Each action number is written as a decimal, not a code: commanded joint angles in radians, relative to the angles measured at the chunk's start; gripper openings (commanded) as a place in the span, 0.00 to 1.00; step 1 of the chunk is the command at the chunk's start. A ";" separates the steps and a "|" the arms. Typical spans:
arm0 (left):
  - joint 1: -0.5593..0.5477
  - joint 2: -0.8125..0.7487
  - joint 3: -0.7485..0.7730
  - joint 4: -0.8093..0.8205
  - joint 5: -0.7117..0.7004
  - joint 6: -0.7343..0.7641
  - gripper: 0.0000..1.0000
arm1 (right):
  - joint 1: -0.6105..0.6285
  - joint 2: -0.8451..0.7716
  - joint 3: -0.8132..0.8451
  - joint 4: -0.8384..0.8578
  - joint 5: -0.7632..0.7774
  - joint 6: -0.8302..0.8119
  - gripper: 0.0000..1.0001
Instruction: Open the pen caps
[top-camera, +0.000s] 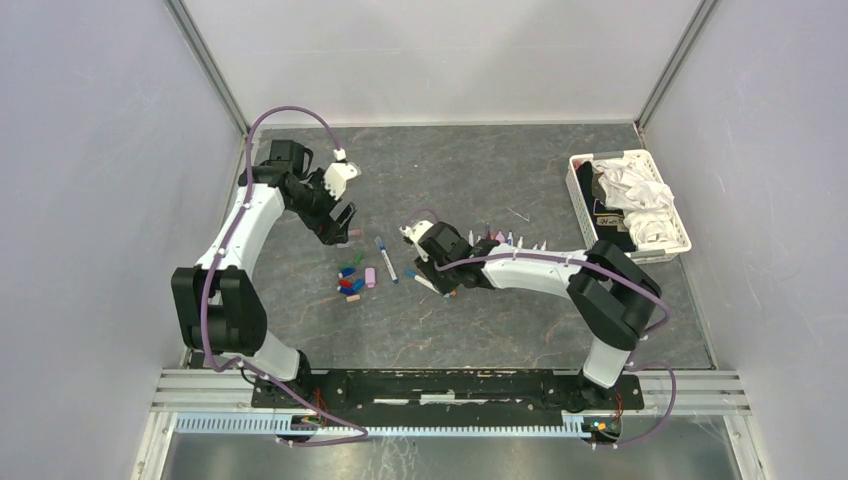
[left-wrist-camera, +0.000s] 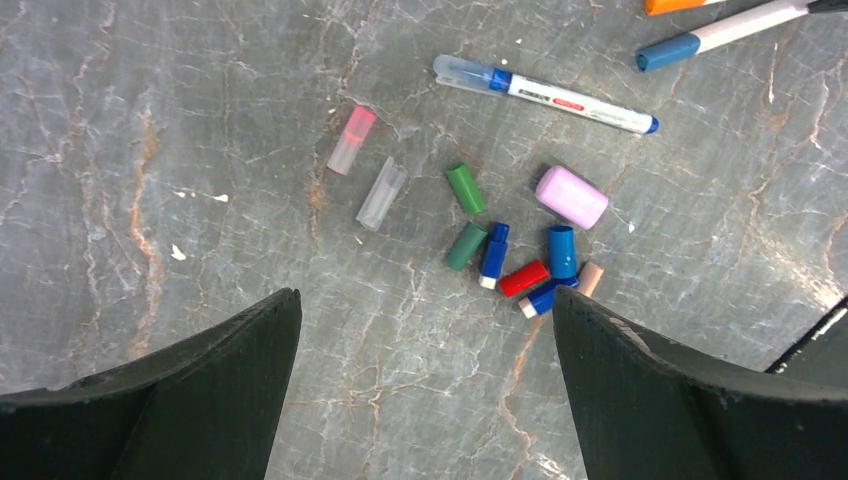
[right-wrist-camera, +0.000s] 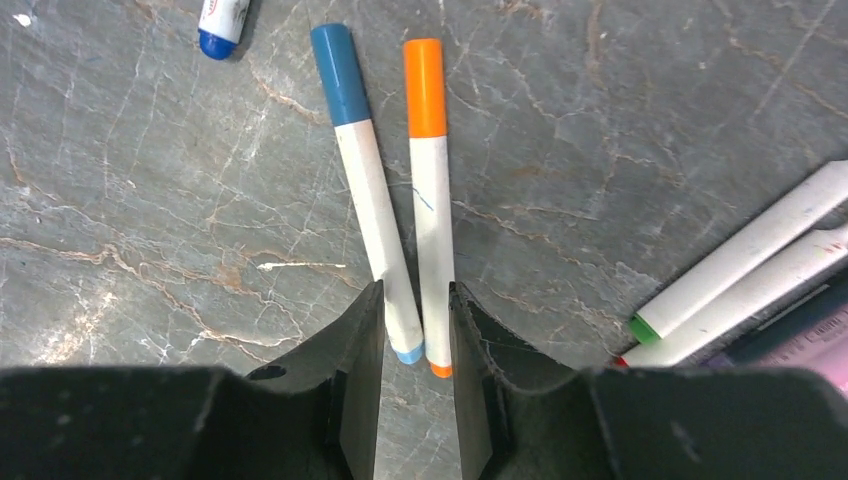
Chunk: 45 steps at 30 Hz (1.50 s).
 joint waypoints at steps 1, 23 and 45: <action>0.003 -0.035 0.031 -0.051 0.032 0.012 1.00 | 0.004 0.033 0.054 0.041 -0.030 -0.022 0.34; 0.003 -0.018 0.035 -0.071 0.091 0.009 1.00 | -0.011 0.052 0.179 -0.062 -0.077 -0.072 0.32; 0.003 -0.020 -0.013 0.004 0.071 -0.058 1.00 | -0.041 0.211 0.140 -0.022 -0.032 0.004 0.24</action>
